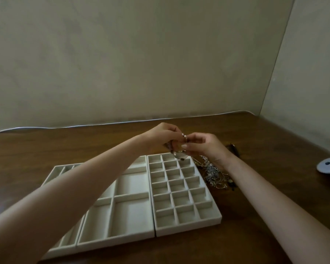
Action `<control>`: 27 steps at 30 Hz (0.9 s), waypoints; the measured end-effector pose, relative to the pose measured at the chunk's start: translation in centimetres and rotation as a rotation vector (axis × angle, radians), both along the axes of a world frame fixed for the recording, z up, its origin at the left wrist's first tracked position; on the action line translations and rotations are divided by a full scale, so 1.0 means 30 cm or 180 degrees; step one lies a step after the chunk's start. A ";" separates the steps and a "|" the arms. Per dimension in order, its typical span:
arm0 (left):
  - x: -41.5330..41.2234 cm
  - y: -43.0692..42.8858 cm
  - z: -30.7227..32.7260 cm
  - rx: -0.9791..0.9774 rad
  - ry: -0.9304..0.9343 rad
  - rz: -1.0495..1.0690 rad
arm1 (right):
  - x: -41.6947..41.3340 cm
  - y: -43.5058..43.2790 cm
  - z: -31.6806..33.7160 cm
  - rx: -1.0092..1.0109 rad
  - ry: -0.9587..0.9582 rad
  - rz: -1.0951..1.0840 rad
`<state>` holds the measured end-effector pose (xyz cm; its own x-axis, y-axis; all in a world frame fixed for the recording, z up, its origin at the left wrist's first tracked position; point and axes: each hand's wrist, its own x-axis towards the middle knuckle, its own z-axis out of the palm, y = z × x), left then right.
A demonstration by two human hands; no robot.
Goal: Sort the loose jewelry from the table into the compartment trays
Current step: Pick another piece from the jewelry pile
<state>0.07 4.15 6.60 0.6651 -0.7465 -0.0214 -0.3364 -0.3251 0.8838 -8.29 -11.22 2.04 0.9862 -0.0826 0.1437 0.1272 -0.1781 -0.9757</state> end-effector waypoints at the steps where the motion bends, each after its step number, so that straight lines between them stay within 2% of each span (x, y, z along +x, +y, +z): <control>1: 0.001 0.017 0.003 0.0035 -0.0008 0.0055 | 0.007 0.017 0.007 -0.0027 0.0018 -0.0023; 8: 0.044 0.173 -0.010 0.0078 0.0101 0.0390 | 0.069 0.164 0.042 0.0928 0.0214 0.0307; 11: 0.064 0.261 -0.022 -0.0089 0.0488 0.0362 | 0.097 0.233 0.042 0.1143 0.0311 0.0189; 13: 0.074 0.319 -0.031 -0.0149 0.0681 0.0378 | 0.107 0.277 0.043 0.0813 0.0365 0.0058; 16: 0.065 0.392 -0.046 0.0132 0.0544 0.0465 | 0.114 0.339 0.035 0.0113 0.0479 0.0016; 20: 0.019 0.429 -0.080 0.0624 0.0077 0.0888 | 0.123 0.399 0.009 -0.0812 0.0686 -0.0027; 24: -0.017 0.428 -0.116 0.1180 -0.0567 0.0964 | 0.112 0.443 0.005 -0.1830 0.0729 0.0044; 27: -0.039 0.416 -0.120 0.1553 -0.0898 0.0953 | 0.104 0.461 0.010 -0.2156 0.0716 0.0103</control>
